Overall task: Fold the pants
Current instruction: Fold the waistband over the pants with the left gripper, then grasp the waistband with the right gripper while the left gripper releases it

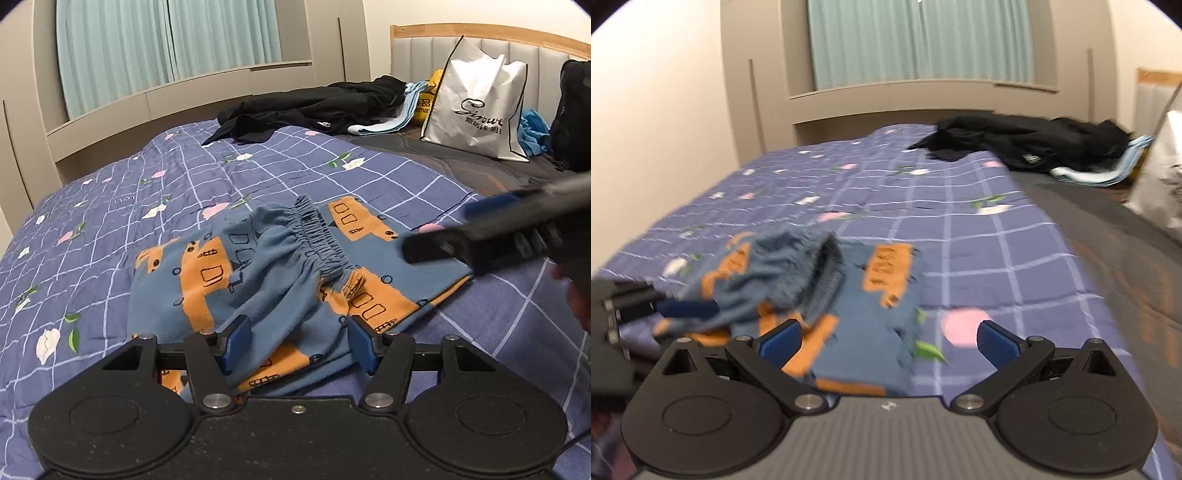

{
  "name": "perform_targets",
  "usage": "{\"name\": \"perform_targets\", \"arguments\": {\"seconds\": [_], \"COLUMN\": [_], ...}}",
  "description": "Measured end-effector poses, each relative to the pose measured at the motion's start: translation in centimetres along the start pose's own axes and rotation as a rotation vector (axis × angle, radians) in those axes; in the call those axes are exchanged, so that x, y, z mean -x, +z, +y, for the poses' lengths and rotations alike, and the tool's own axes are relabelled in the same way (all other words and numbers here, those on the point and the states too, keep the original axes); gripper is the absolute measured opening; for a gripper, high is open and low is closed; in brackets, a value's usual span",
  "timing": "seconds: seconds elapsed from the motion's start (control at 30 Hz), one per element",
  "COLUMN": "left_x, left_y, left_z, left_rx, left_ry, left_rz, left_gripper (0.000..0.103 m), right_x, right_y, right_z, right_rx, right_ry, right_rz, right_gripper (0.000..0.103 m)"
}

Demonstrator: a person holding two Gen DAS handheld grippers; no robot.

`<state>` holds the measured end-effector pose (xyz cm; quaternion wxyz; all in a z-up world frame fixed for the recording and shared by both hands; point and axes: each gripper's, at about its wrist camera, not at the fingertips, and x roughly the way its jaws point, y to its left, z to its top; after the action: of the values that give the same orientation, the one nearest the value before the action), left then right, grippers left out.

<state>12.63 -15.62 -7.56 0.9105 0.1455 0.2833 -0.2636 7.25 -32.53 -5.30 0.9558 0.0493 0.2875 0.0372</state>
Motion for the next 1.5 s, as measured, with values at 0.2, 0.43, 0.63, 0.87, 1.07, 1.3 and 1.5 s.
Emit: {"name": "perform_targets", "arguments": {"seconds": [0.2,0.43,0.63,0.87,1.07,1.3,1.5], "left_x": [-0.9,-1.4,-0.8,1.0,1.1,-0.6,-0.5], "left_y": [0.5,0.7,1.4,2.7,3.4,2.8,2.4], "left_z": [-0.3,-0.1,0.8,0.5,-1.2,-2.2,-1.3], "left_rx": [-0.035,-0.026,0.032,0.022,-0.006,0.015,0.079], "left_ry": [-0.009,-0.015,-0.031,-0.056,-0.114,-0.154,-0.183], "left_rz": [0.022,0.035,0.018,-0.031,-0.045,0.0,0.021], "left_gripper": [0.036,0.013,0.004,0.003,0.003,0.004,0.017], "right_x": [-3.5,-7.7,-9.0,-6.6,-3.7,-3.2,-3.7], "right_y": [3.2,4.6,4.1,4.8,5.4,4.0,2.8], "right_z": [-1.1,-1.2,-1.5,-1.4,-2.7,-4.3,-4.2], "right_rx": [-0.083,-0.19,-0.275,-0.265,-0.28,-0.315,-0.328], "right_ry": [0.186,0.294,0.324,0.316,0.266,0.2,0.177], "right_rz": [0.044,0.13,0.155,0.093,0.071,0.114,0.141], "right_gripper": [0.09,0.069,0.034,0.012,0.012,0.012,0.013]}}
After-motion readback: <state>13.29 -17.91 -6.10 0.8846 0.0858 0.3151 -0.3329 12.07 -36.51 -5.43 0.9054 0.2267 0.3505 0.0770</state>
